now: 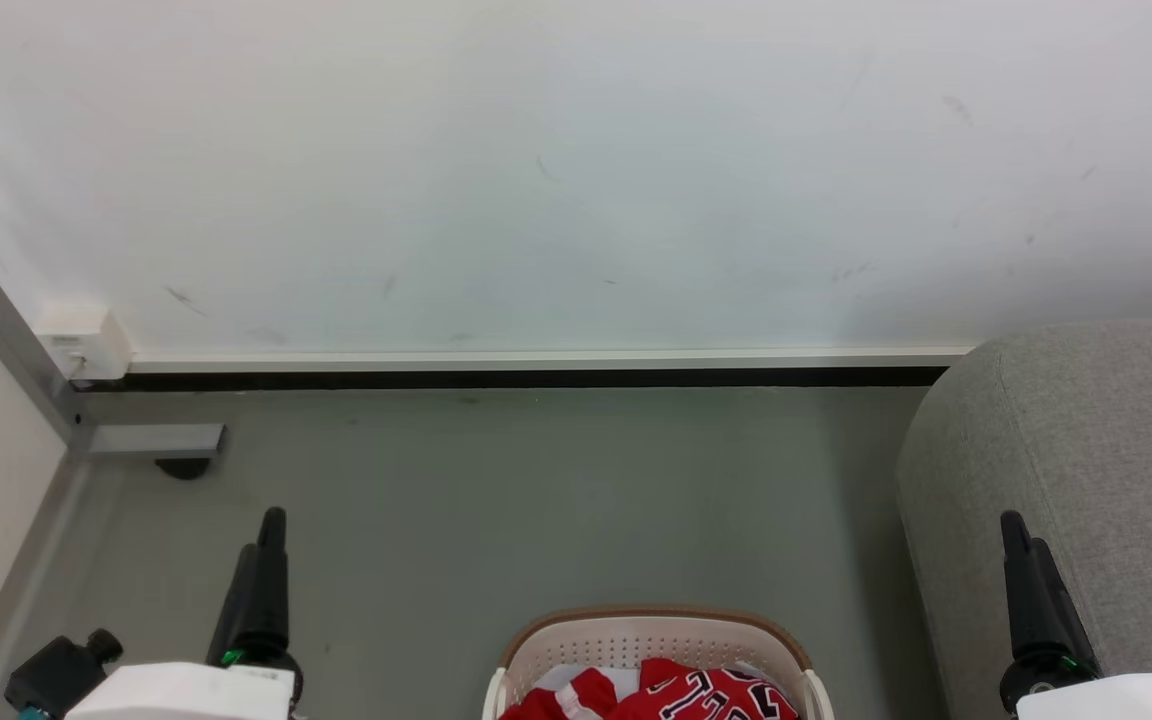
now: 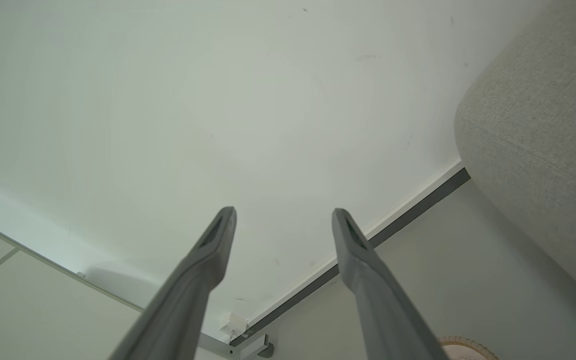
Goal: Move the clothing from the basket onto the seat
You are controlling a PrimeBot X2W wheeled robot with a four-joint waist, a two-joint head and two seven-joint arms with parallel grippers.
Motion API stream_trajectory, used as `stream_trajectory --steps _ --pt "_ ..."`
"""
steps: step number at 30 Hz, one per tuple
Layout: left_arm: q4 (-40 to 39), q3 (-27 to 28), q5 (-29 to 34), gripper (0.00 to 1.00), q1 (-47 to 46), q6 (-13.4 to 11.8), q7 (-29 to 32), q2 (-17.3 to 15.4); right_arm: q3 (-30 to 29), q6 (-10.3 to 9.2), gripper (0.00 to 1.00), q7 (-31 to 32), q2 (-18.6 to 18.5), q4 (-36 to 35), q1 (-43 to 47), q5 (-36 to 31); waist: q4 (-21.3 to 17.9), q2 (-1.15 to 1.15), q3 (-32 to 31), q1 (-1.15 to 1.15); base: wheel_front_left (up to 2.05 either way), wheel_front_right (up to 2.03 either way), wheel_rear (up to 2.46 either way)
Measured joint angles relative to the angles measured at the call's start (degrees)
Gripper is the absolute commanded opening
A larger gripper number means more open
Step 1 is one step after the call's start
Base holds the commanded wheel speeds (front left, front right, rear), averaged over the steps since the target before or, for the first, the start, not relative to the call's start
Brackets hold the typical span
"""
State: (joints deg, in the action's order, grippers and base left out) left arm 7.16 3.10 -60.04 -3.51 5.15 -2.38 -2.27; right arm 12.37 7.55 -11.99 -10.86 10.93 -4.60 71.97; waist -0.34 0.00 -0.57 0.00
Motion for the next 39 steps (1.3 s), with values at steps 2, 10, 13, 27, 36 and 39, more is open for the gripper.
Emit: stream_trajectory --steps 2,10,13,27,36,39 --pt "0.0 -0.2 2.9 1.00 0.0 0.1 -0.4 0.0 -0.2 0.00 1.00 0.0 0.1 0.2 0.0 -3.2 0.0 0.00 -0.1 0.00 0.00 0.00 0.00" --pt "-0.2 -1.5 12.9 1.00 0.1 0.4 -2.2 0.0 -2.6 0.00 1.00 -0.4 1.3 2.2 0.0 -14.5 -0.3 0.00 -0.3 0.00 0.00 0.00 0.00" --pt "0.1 -1.7 15.7 1.00 0.3 0.5 -2.6 0.0 -3.4 0.00 1.00 -0.5 1.6 2.8 0.0 -17.3 -0.4 0.00 -0.5 0.00 0.00 0.00 0.00" --pt "1.7 -3.4 27.2 1.00 0.4 0.4 -5.0 -0.3 -4.1 0.00 1.00 -1.1 3.2 5.9 -0.1 -28.6 -0.8 0.00 -1.0 0.00 0.00 0.00 0.00" --pt "2.2 -4.0 32.4 1.00 0.5 0.4 -6.3 -0.5 -4.1 0.00 1.00 -1.3 4.0 7.3 -0.4 -34.5 -1.0 0.00 -1.4 0.00 0.00 0.00 0.00" --pt "2.7 -4.0 34.0 1.00 0.5 0.3 -6.8 -0.5 -4.1 0.00 1.00 -1.5 4.2 7.7 -0.7 -36.7 -1.1 0.00 -1.6 0.00 0.00 0.00 0.00"
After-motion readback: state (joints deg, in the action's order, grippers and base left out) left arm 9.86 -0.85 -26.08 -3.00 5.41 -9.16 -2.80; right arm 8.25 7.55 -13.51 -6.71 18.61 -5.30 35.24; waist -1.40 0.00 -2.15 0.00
